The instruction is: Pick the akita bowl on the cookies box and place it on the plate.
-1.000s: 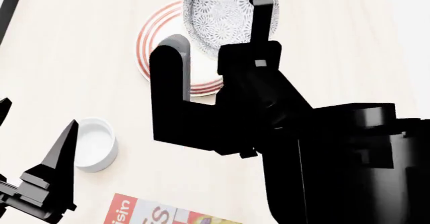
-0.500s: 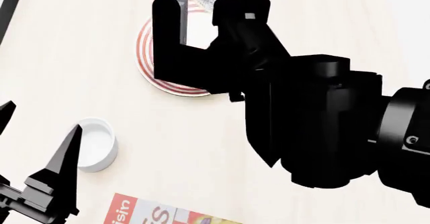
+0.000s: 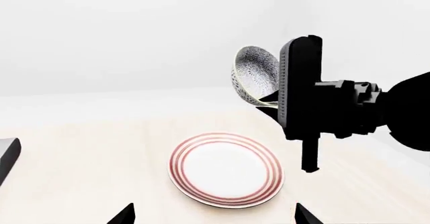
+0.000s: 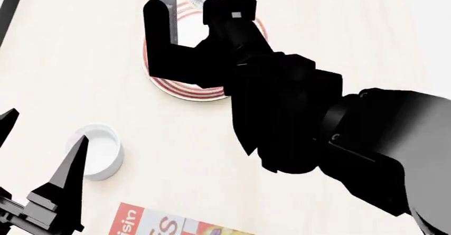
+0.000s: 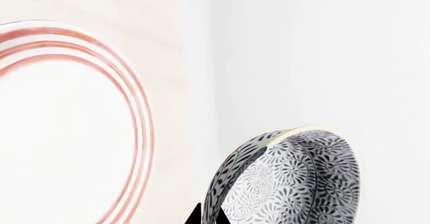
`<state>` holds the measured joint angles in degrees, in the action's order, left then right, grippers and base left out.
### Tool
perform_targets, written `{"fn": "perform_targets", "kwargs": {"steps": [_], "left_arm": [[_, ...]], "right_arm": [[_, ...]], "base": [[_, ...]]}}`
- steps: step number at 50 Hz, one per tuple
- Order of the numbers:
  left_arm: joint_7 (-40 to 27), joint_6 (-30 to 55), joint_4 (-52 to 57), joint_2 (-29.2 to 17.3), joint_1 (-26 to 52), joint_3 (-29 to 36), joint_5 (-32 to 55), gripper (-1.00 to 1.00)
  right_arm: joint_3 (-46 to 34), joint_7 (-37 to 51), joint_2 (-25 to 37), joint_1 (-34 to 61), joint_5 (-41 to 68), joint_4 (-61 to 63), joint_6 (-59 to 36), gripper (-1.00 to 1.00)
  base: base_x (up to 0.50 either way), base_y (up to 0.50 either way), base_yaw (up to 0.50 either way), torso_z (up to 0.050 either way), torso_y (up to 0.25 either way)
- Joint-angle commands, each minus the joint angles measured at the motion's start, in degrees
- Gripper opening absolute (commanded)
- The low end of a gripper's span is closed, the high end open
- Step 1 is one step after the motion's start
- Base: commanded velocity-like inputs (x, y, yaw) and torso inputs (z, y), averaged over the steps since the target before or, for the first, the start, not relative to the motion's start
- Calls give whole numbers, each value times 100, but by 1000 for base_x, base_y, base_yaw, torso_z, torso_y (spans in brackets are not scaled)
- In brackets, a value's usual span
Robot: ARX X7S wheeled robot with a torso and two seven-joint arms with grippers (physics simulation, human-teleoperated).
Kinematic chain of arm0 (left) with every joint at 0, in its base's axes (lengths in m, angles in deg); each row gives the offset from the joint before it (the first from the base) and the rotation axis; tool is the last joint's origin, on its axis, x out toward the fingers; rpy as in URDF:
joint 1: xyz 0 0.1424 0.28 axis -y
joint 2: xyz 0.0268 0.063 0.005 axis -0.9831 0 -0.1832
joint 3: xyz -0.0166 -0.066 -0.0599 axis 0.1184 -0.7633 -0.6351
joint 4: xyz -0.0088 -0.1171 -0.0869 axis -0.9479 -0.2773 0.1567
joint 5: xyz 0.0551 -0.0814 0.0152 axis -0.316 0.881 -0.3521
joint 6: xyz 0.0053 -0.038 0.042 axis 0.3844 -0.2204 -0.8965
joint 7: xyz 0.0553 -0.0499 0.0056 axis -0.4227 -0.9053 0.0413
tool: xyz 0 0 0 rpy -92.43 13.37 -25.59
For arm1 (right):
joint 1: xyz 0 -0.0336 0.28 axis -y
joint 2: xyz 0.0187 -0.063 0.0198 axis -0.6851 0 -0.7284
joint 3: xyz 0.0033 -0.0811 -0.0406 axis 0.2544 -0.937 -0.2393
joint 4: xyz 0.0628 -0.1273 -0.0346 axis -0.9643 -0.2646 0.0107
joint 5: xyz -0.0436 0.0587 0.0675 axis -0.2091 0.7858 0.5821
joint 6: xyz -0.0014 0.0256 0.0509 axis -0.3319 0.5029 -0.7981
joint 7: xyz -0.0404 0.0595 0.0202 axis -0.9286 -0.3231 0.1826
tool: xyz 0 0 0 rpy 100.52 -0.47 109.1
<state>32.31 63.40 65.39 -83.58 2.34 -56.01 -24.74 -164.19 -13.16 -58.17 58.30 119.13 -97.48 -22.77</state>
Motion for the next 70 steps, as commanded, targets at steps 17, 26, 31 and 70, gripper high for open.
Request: {"fn": "perform_targets", "kwargs": {"steps": [17,26,31,70], "left_arm": [[203,-174,-199,15,-62,-17,140,100],[281,-265,-219,0,-114,9,83,100],[309,-334,-213,-17,-159,-6,44,100],[231,-244,-187,-80,-154,-34,225,100]], "right_arm": [[125,-360,-1001,-1324,-677,-2457,1019,-100],[627,-624,-1131,-1645,-1190,-2889,1177,-100],[1337,-892,-1134,-1881,-1969,-3073,1152,-100],[2234,-2118,-850,-1686,-2455,-2658,1143,-100]], "base": [[0,0,0,0,1],[0,0,0,0,1],[0,0,0,0,0],[0,0,0,0,-53]]}}
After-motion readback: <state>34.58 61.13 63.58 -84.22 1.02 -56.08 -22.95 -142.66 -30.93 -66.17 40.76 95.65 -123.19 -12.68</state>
